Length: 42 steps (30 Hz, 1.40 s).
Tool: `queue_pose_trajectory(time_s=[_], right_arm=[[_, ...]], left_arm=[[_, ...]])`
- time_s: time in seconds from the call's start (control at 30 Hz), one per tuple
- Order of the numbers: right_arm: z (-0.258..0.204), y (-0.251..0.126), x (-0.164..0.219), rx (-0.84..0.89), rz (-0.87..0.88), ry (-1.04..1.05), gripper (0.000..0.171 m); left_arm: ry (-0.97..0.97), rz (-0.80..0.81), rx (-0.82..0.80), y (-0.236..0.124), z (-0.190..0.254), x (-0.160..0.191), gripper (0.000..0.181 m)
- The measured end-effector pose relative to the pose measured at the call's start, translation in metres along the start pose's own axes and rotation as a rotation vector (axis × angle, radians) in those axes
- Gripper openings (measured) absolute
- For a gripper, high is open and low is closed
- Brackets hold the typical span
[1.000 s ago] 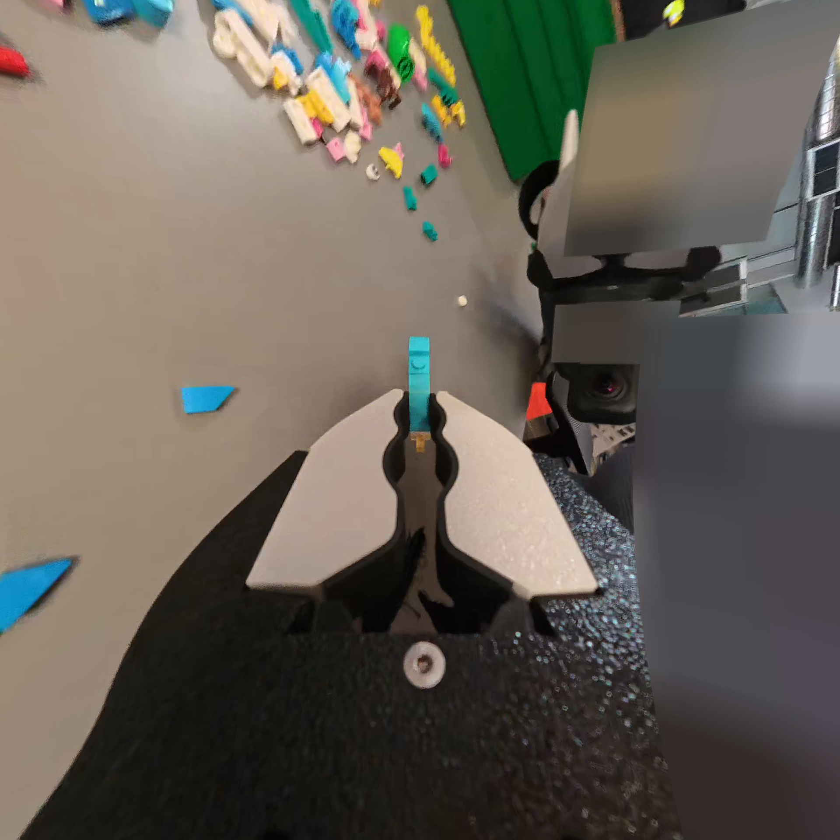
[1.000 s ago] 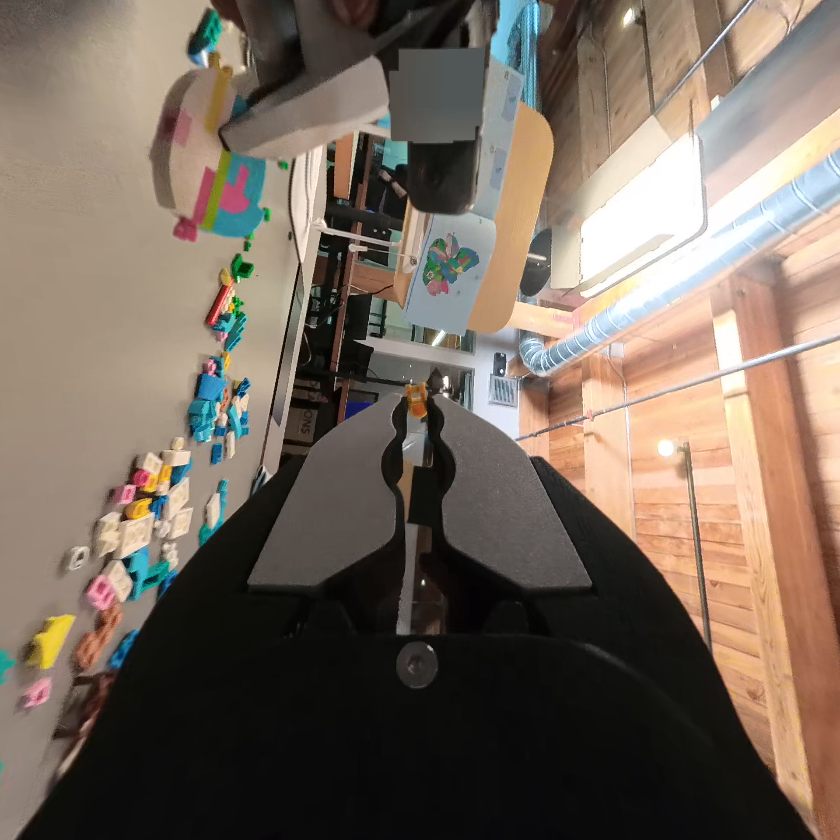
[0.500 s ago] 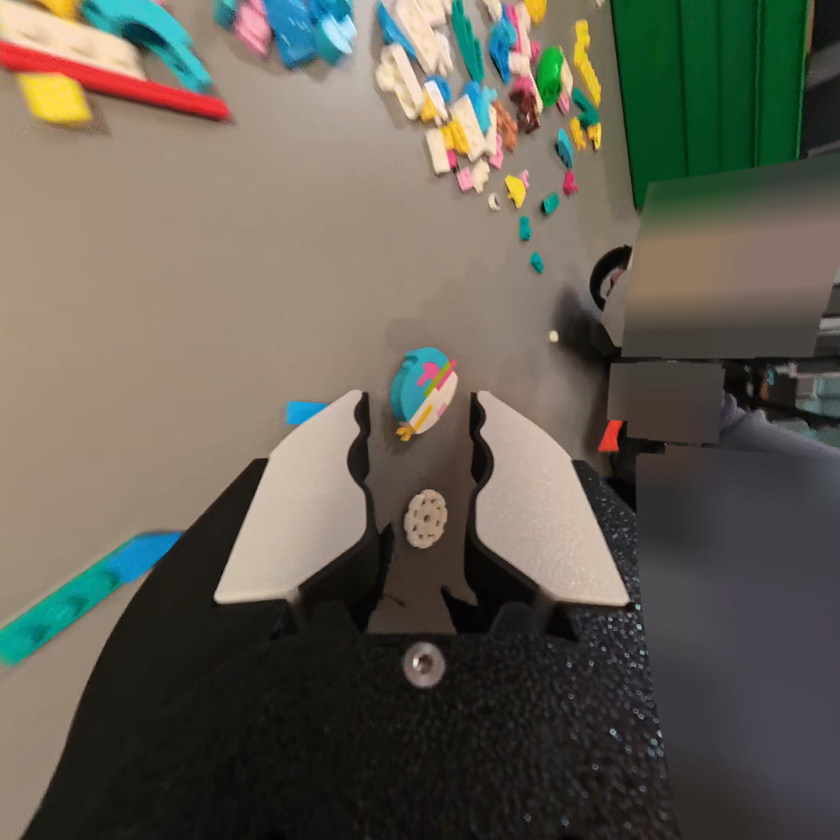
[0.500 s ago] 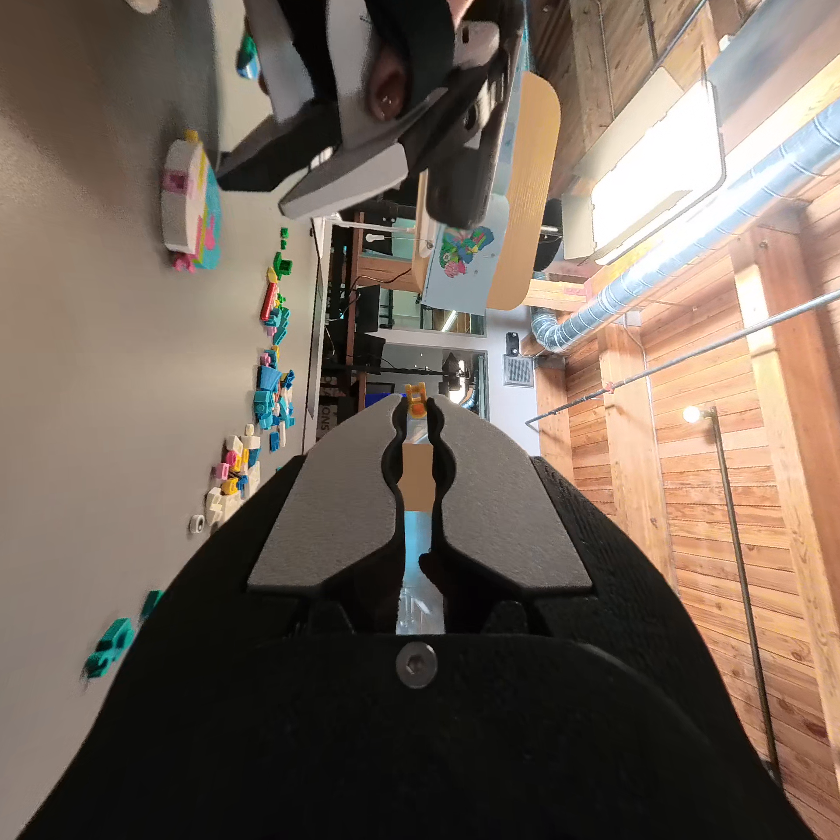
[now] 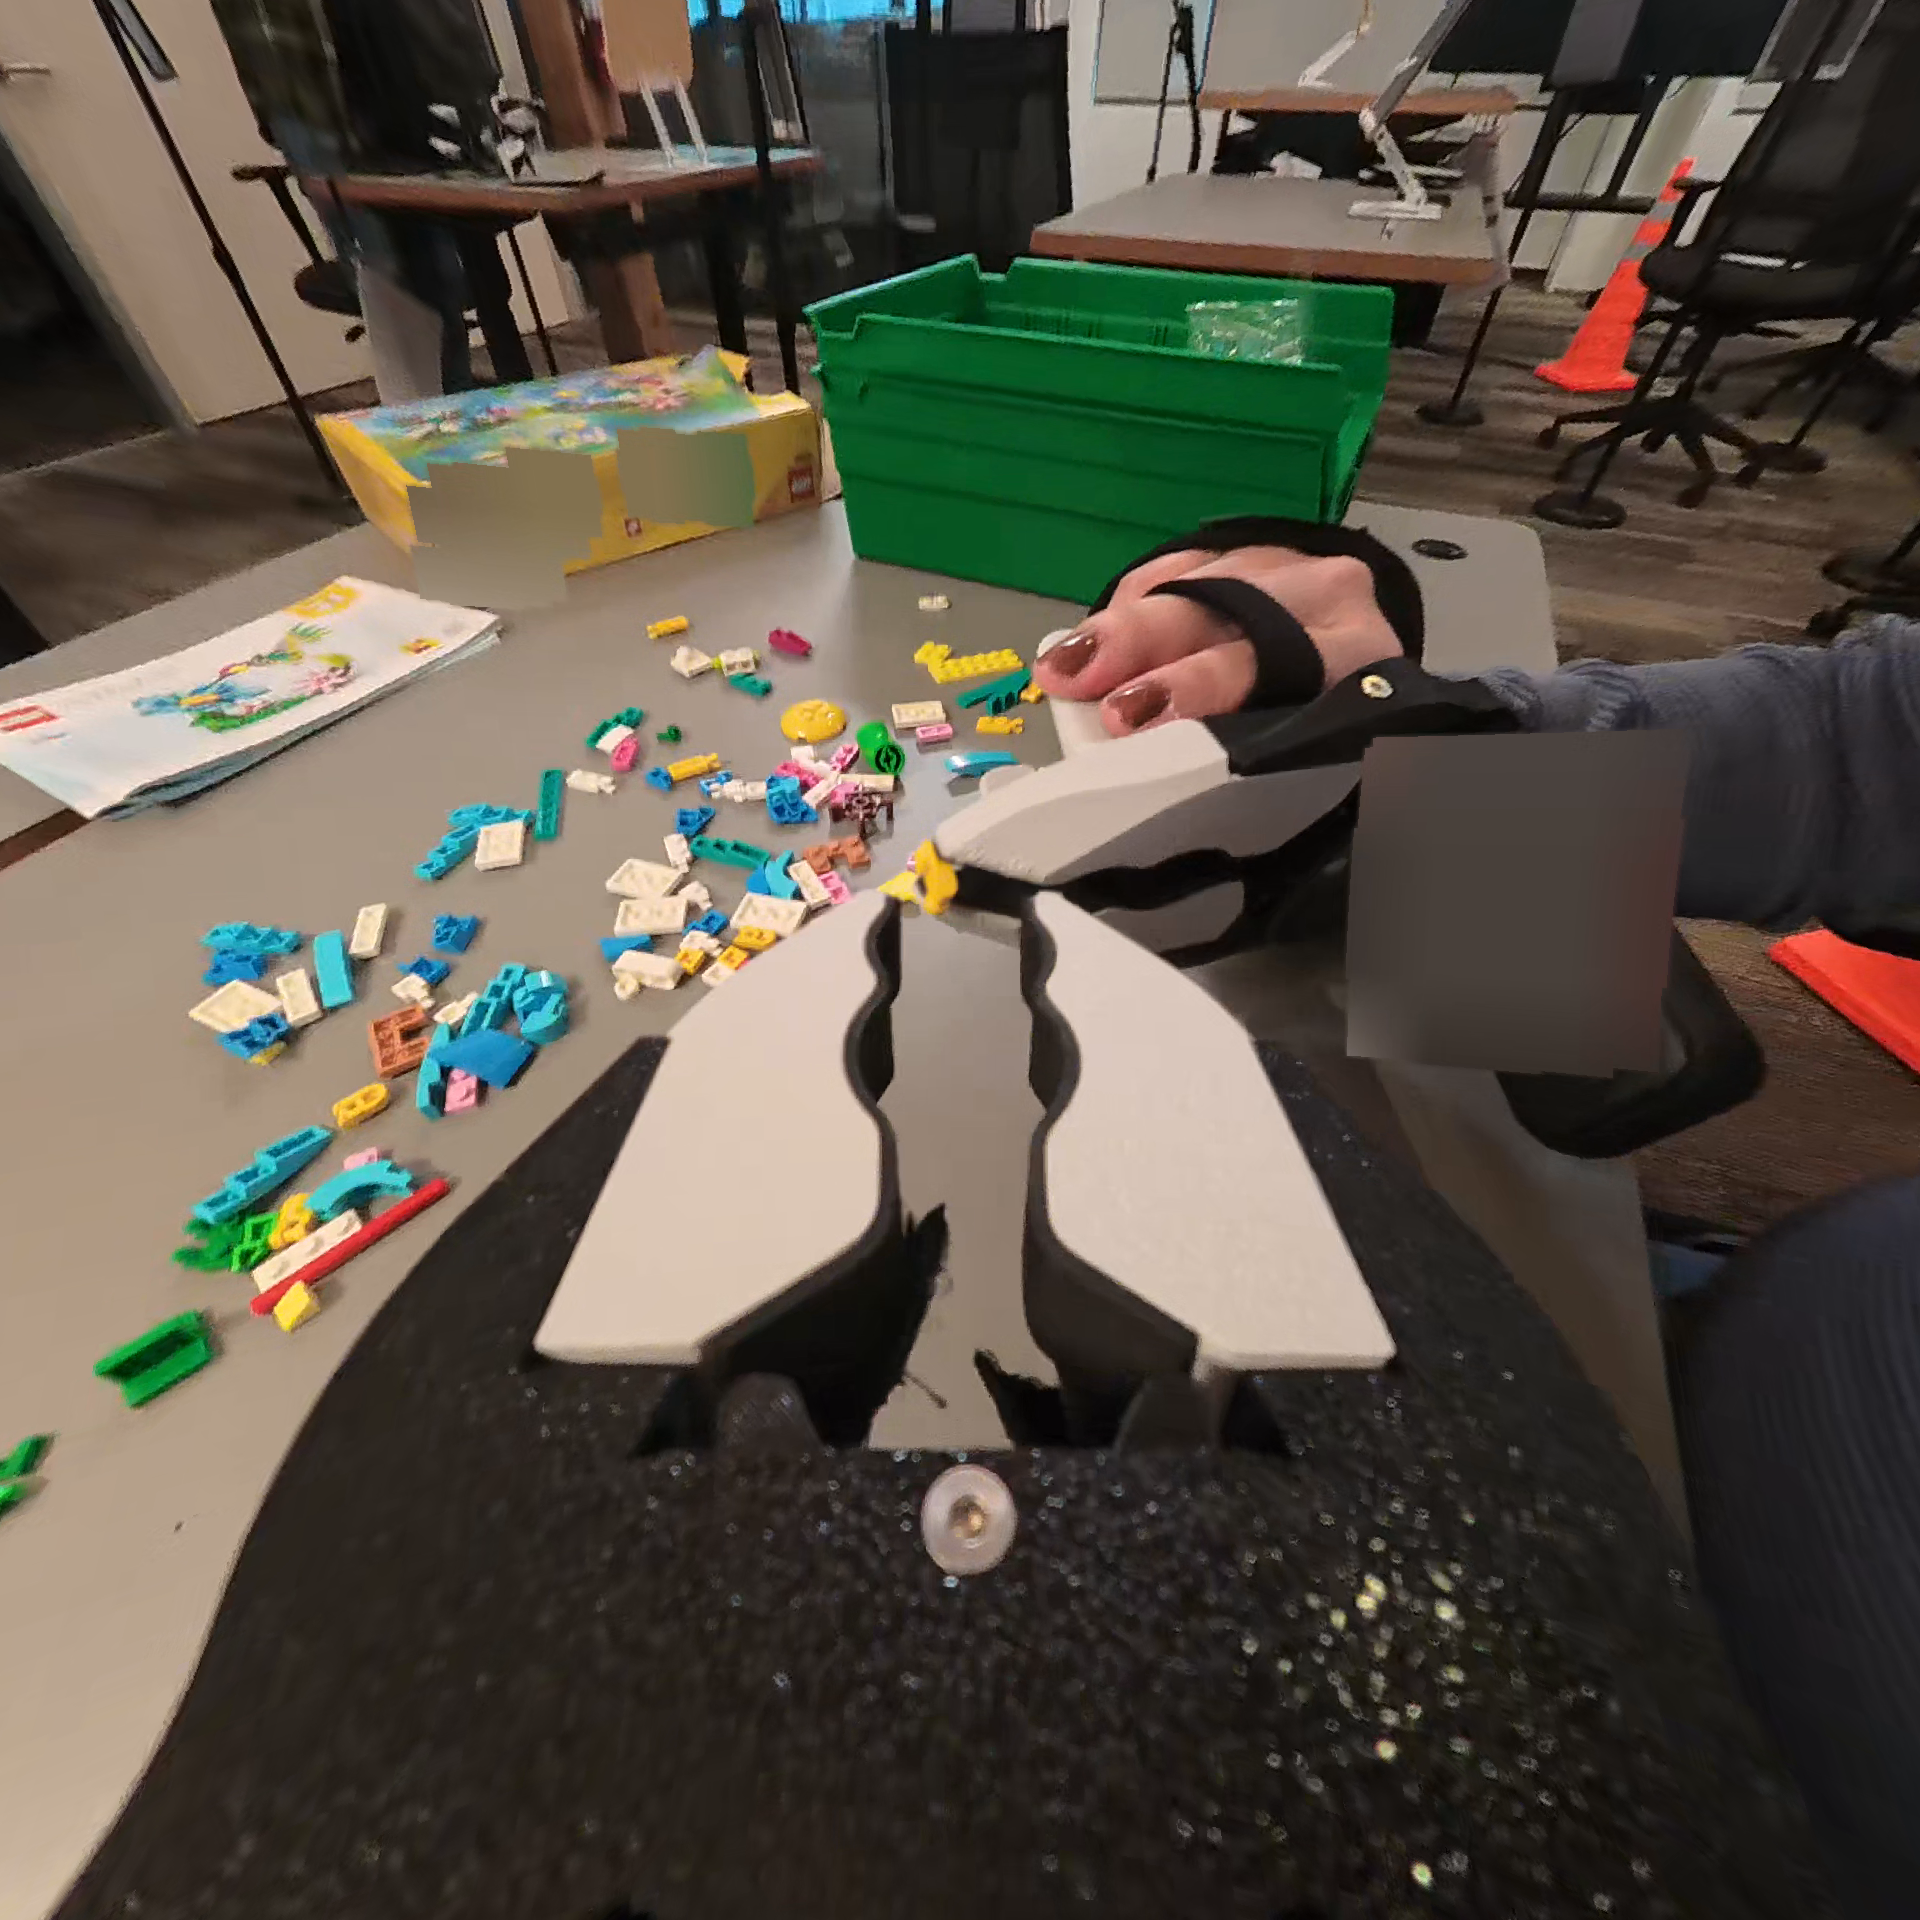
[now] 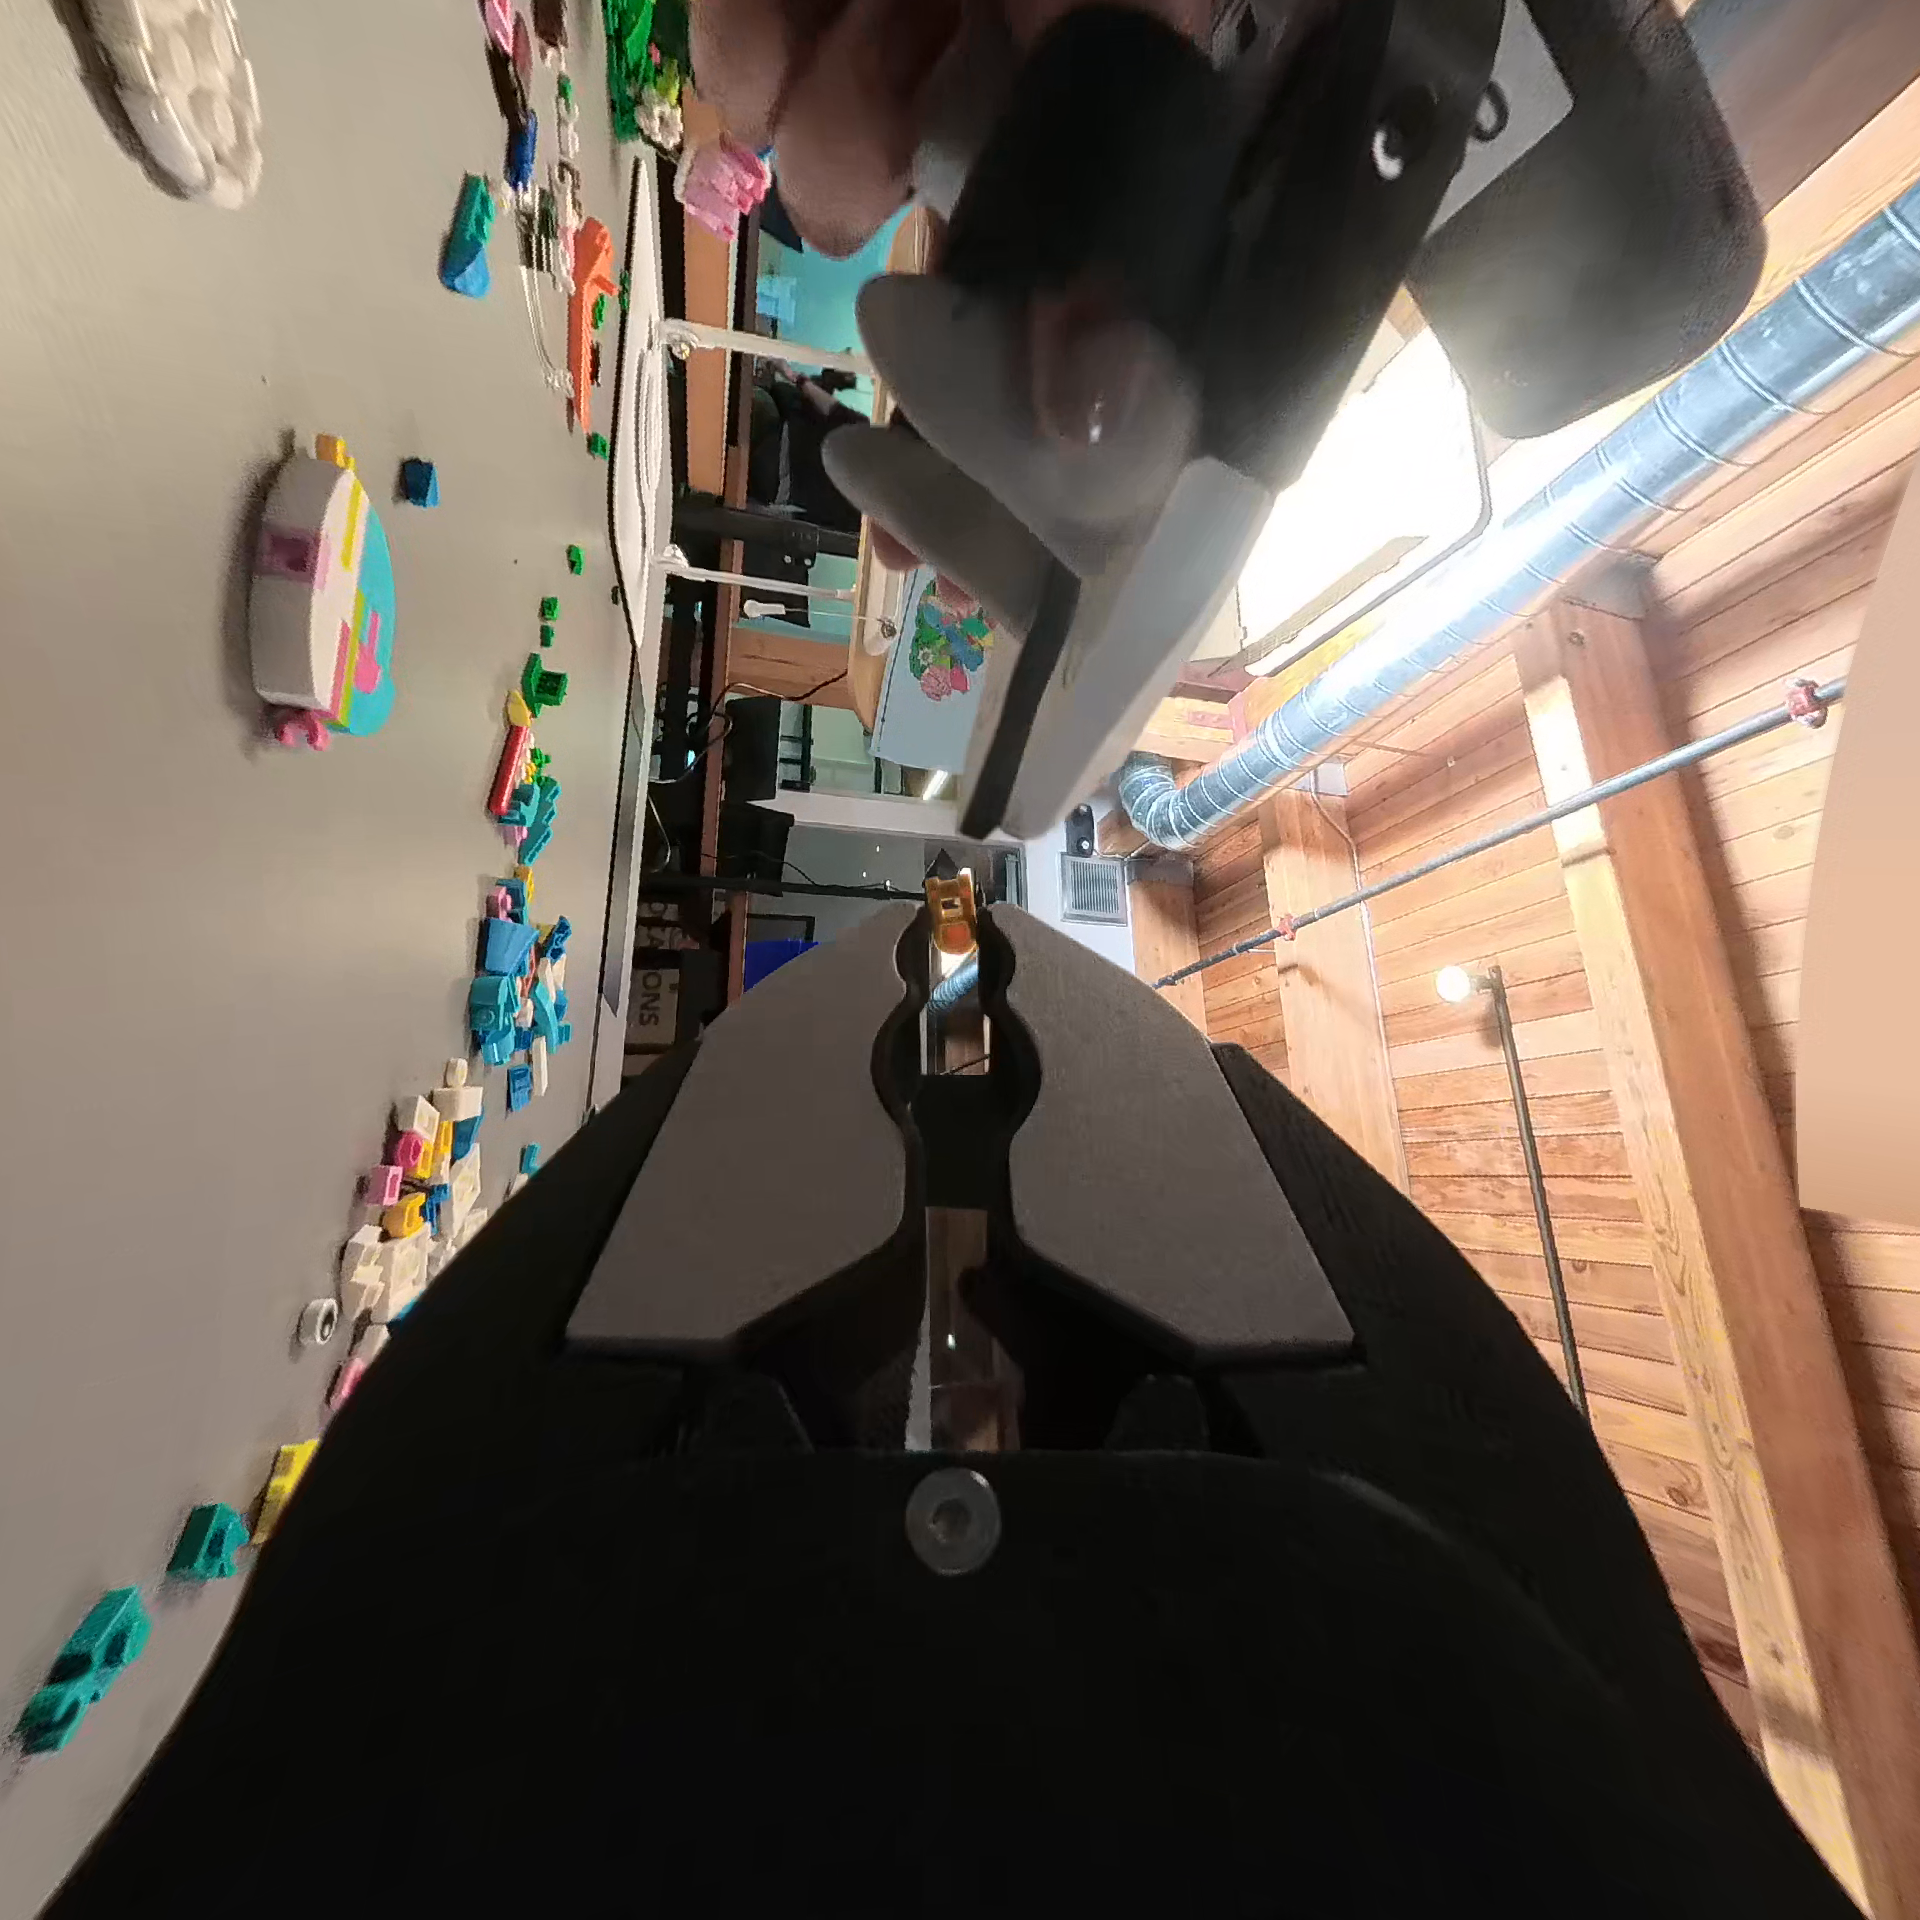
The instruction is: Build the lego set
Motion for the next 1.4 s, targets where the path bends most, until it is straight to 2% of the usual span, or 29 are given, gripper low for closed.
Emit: queue_pose_trajectory(time_s=[0.3,0.53,0.63,0.97,1.1,1.4], right_arm=[[0.001,0.005,-0.009,0.002,0.022,0.013,0.006],[0.002,0.01,-0.012,0.007,0.02,0.014,0.007],[0.002,0.012,-0.015,0.008,0.023,0.018,0.006],[0.009,0.021,-0.015,0.036,0.001,0.038,0.007],[0.014,0.024,-0.013,0.058,-0.008,0.053,0.007],[0.016,0.025,-0.015,0.072,-0.005,0.075,0.006]], left_arm=[[0.042,0.033,-0.009,-0.001,0.0,-0.002,0.0],[0.038,0.049,-0.011,-0.006,0.003,-0.002,0.011],[0.046,0.037,-0.03,-0.008,0.001,0.0,0.0],[0.041,0.139,-0.078,-0.024,-0.003,-0.009,0.0],[0.035,0.171,-0.112,-0.033,-0.007,-0.011,0.028],[0.079,0.163,-0.109,-0.03,-0.001,-0.01,0.024]])
Point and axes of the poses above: each gripper's, where its closed fingertips meet, y out along the fingers, x out of its underside, z = x × y across the jaws, the point moved 2 cm from there along -y, back along the fingers, and after that the axes turned 6 degrees about x, right-handed, at the moved point
